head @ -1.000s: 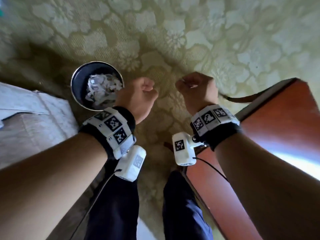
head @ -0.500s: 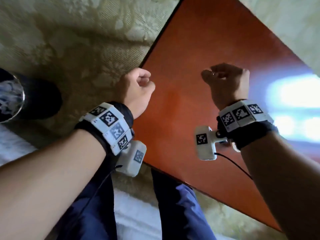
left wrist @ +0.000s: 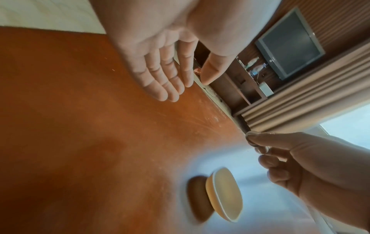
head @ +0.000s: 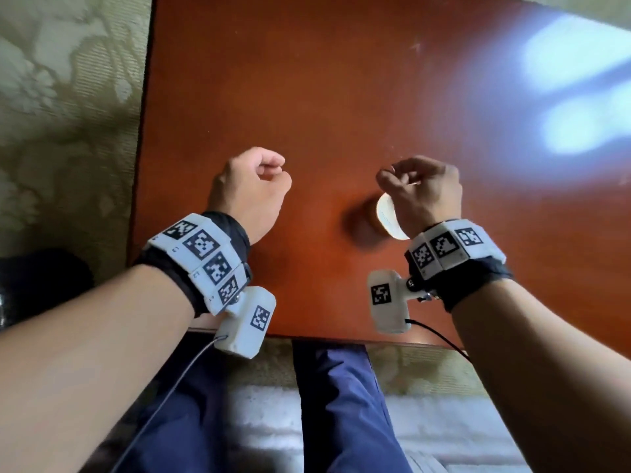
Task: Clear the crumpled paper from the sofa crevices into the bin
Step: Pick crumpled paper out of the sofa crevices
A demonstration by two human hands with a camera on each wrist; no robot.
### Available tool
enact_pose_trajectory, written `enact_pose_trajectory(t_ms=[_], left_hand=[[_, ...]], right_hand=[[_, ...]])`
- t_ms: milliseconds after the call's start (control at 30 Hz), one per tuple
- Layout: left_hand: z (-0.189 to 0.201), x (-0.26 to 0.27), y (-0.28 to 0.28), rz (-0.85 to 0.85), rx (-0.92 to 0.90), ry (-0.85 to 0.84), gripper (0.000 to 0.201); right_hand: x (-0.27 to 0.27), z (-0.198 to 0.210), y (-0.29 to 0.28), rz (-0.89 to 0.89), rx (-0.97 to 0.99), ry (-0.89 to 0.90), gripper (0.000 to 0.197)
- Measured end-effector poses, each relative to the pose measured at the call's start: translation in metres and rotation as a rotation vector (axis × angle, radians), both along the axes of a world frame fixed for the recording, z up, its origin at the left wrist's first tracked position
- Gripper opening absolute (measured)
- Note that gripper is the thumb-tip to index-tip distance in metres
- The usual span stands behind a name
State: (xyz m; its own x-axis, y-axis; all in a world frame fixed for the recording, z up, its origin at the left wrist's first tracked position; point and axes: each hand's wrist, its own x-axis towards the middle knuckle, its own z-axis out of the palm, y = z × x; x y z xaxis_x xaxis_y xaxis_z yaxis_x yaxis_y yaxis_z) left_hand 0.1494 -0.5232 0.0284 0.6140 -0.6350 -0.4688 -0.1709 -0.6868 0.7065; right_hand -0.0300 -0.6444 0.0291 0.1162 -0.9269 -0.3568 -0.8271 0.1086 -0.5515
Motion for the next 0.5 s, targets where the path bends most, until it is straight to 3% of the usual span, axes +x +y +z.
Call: enact_pose_trajectory(t_ms=[167,267,500], left_hand=[[-0.006,-0.051,-0.037,-0.142,-0.005,0.02,0.014],[-0.013,-0.075,-0.052,-0.208,0.002,0.026,0.014],[-0.018,-0.089,-0.055,-0.212,0.049,0.031,0.015]], right_hand=[[-0.07,-0.003,-0.012,-0.151,-0.007,0.033,0.008],[-0.104,-0.01,-0.008,-0.154,0.029,0.05,0.009],[-0.103,-0.032,0.009,-0.028,0.116,0.093,0.011]])
